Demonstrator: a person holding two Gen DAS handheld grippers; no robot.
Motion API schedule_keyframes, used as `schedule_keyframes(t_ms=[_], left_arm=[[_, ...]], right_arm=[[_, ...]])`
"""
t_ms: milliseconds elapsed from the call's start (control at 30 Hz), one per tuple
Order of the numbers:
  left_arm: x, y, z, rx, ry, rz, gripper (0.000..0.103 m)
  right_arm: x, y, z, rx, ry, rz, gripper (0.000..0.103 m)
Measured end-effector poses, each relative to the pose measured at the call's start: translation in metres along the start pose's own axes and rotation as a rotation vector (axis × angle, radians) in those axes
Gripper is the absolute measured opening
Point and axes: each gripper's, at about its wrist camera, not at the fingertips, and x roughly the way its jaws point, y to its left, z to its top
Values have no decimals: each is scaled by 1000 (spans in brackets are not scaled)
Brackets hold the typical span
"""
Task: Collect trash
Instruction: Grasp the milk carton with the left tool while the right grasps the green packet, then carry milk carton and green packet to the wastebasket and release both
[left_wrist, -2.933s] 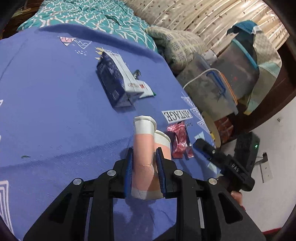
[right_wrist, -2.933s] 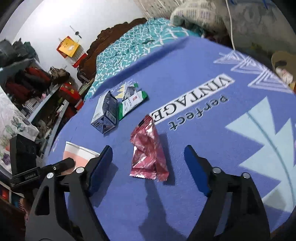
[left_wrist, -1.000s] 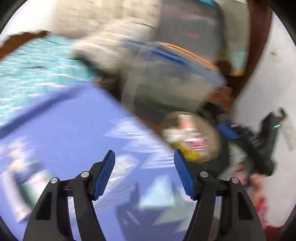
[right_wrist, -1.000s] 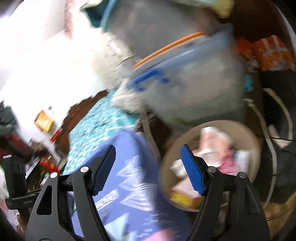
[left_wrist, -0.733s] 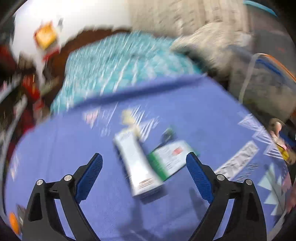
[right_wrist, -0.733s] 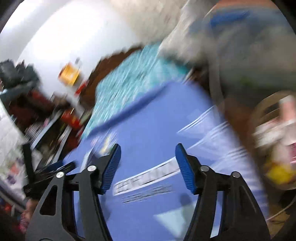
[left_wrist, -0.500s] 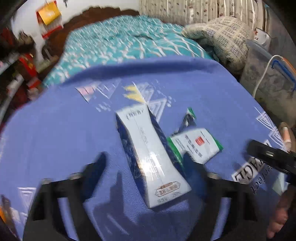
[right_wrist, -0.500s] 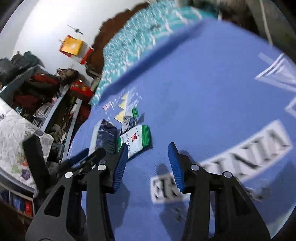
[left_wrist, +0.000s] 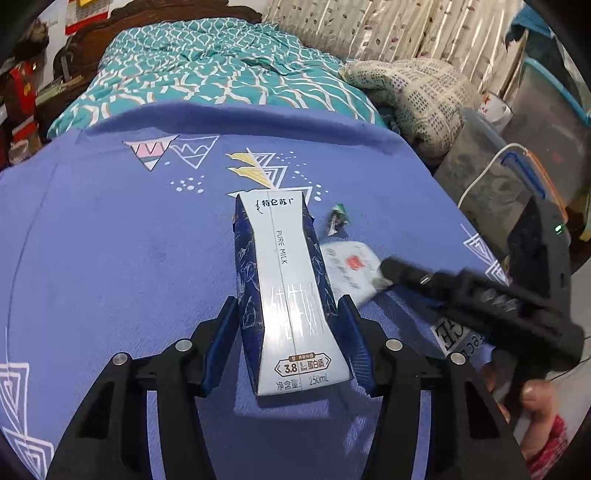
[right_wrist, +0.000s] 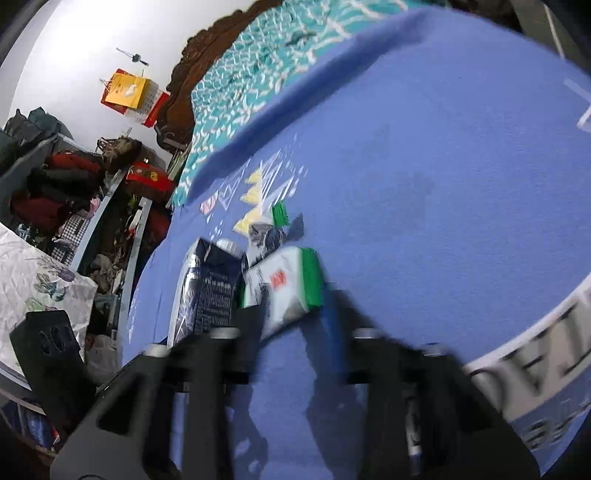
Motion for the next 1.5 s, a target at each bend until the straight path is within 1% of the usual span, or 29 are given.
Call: schedule_keyframes(t_ms=[67, 167, 200, 267, 400, 500, 600, 667, 800, 867, 933, 1000, 1100, 1167, 1267, 1300, 1367, 1400, 1467, 1500], left_arm=[[-3, 5, -2, -16, 2, -11, 51], [-13, 14, -8, -51, 14, -52, 51], [-21, 16, -13, -58, 7, -71, 51], [-31, 16, -19, -58, -4, -81, 50], [-52, 2, -25, -33, -30, -114, 50], [-60, -17, -25, 8, -42, -142, 50], [-63, -44, -29, 71, -41, -162, 50], [-60, -63, -34, 108, -22, -170, 50], [-52, -90, -42, 148, 15, -184, 50], [-46, -109, -42, 171, 36, -204, 49], [-42, -128, -40, 210, 39, -220, 49], [-35, -148, -40, 246, 47, -232, 49], [-25, -181, -35, 291, 68, -255, 49], [-17, -207, -28, 323, 72, -270, 49], [-6, -244, -21, 365, 77, -298, 49], [0, -265, -17, 389, 82, -318, 49], [9, -293, -10, 423, 89, -347, 49], [17, -317, -5, 445, 97, -372, 49], [29, -353, 0, 486, 102, -415, 49], [32, -367, 0, 507, 99, -425, 49]], right_arm=[[-13, 0, -6, -9, -26, 11, 10], [-40, 8, -9, -20, -96, 22, 10], [-51, 9, -10, -20, -118, 30, 10], [-77, 9, -11, -26, -156, 43, 10], [-125, -1, -22, -27, -232, 45, 10], [-157, -16, -28, -14, -299, 20, 10], [-176, -43, -31, 23, -328, -8, 10], [-184, -62, -38, 52, -337, -25, 10], [-204, -98, -49, 95, -363, -51, 10], [-220, -110, -53, 111, -392, -64, 10], [-237, -124, -55, 121, -424, -94, 10], [-253, -141, -58, 151, -449, -101, 10], [-287, -165, -58, 185, -519, -117, 10], [-311, -178, -55, 199, -574, -141, 10], [-346, -203, -49, 218, -654, -204, 9], [-358, -213, -48, 229, -677, -220, 9], [-377, -231, -47, 250, -718, -257, 10], [-385, -240, -48, 259, -733, -276, 10], [-395, -259, -52, 287, -742, -298, 10], [-397, -268, -51, 302, -739, -307, 10]])
